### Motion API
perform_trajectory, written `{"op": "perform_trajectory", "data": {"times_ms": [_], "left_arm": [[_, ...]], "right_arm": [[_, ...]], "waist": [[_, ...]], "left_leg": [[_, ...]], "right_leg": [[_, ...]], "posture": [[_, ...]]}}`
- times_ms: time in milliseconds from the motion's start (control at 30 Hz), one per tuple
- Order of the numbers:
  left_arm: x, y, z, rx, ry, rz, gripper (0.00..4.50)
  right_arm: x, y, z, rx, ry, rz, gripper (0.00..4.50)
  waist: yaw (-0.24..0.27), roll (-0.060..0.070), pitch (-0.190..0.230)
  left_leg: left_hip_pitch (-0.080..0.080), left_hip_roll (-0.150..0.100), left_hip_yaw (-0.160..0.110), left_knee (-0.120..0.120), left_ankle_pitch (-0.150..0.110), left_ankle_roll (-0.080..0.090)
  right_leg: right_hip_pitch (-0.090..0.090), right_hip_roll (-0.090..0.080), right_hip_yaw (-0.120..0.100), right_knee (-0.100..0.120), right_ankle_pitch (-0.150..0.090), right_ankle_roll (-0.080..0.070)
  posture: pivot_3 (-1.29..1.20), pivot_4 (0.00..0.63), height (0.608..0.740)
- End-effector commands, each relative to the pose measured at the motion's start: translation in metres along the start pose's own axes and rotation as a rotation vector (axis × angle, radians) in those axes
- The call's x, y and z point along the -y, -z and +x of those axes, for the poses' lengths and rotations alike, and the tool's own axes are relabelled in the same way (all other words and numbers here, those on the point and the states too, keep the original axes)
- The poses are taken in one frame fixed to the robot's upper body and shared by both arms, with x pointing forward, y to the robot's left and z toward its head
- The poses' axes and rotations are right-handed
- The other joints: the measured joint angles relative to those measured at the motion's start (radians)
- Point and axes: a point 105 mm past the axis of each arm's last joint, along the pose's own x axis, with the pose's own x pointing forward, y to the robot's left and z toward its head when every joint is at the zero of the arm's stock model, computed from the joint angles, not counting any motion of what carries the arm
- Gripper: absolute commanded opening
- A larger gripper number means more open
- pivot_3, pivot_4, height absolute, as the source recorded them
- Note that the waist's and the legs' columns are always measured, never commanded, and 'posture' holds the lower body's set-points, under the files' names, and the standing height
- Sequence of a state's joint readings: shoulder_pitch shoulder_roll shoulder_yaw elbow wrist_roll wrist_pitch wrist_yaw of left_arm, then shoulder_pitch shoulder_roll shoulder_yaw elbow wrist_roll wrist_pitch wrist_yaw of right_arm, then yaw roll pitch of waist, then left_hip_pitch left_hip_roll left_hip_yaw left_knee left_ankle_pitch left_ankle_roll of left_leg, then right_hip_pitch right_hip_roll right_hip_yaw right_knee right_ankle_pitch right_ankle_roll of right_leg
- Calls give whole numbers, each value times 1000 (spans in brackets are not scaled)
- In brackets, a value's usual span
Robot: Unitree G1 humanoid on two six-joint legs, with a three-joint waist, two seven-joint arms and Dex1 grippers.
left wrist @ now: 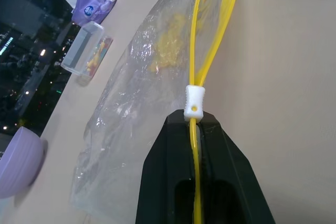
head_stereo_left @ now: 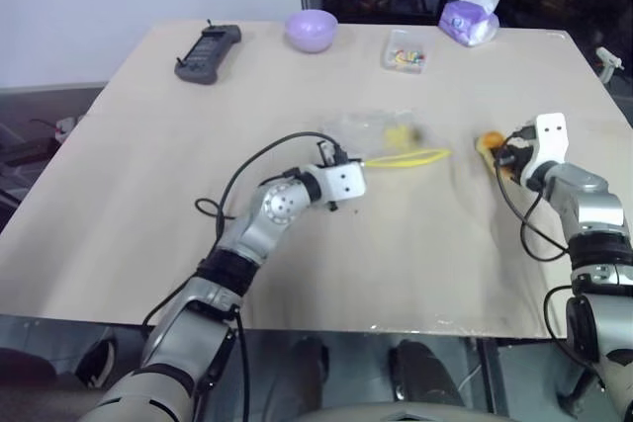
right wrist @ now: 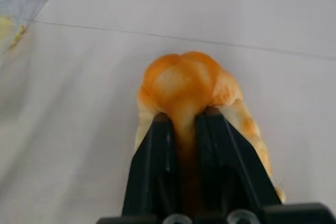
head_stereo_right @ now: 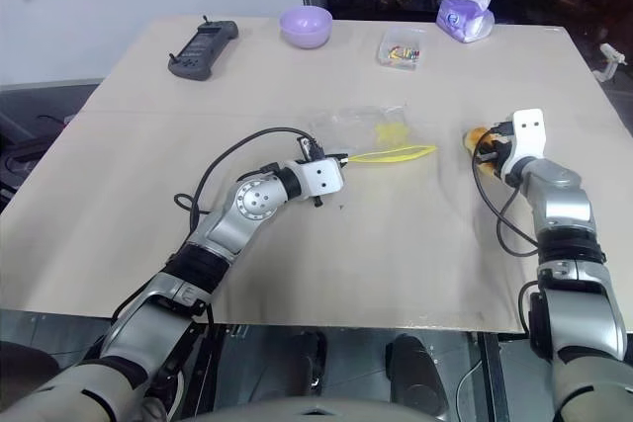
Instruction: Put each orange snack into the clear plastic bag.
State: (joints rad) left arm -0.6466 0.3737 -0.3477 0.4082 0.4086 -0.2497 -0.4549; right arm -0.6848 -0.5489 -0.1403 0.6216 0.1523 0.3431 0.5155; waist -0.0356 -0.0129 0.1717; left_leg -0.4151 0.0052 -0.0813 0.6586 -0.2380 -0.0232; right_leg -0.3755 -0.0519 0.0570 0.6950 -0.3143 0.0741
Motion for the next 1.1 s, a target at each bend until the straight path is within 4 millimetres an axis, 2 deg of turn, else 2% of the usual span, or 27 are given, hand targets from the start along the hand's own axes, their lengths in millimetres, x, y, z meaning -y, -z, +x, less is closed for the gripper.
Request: {"op": "perform_trajectory", "data": {"times_ms": [33,100,200,367,500,667,800,1100], "left_arm": [[-10,-10,1,35,-27,20,0],[-10,-9,1,34,-26,20,0],[-8,-9,1,38,-17,26,0],[-8,-9,2,39,-17,28,0],[-8,-11,4,47,-18,28,0],[-8,-12,5,52,-19,30,0],[-8,-12,4,57,-17,34,0],[-9,-19,4,97,-3,65,0]], "right_arm": [[-17,-24,-11,143,-166,13,2],[-32,-39,-22,231,-290,11,2],[-69,-51,-43,309,-527,-37,2],[-106,-48,-59,308,-714,-106,2],[-122,-41,-55,266,-749,-153,2],[-121,-39,-39,241,-683,-198,2],[-119,-37,-35,221,-664,-241,2],[-104,-40,-18,194,-523,-223,2]], "waist": [[-1,0,0],[-4,1,1],[-5,2,1],[-5,2,1],[-5,2,1],[-5,2,1],[-5,2,1],[-5,2,1]], "left_leg": [[0,0,0,0,0,0],[-1,0,0,0,0,0],[-1,0,0,0,0,0],[-1,0,0,0,0,0],[-1,0,0,0,0,0],[-1,0,0,0,0,0],[-1,0,0,0,0,0],[-1,0,0,0,0,0]], "right_leg": [[0,0,0,0,0,0],[-1,0,0,0,0,0],[-1,0,1,0,0,0],[-1,0,0,0,0,0],[-1,0,0,0,0,0],[-1,0,0,0,0,0],[-1,0,0,0,0,0],[-1,0,0,0,0,0]], "posture": [[0,150,740],[0,150,740],[0,150,740],[0,150,740],[0,150,740],[0,150,740],[0,150,740],[0,150,740]]}}
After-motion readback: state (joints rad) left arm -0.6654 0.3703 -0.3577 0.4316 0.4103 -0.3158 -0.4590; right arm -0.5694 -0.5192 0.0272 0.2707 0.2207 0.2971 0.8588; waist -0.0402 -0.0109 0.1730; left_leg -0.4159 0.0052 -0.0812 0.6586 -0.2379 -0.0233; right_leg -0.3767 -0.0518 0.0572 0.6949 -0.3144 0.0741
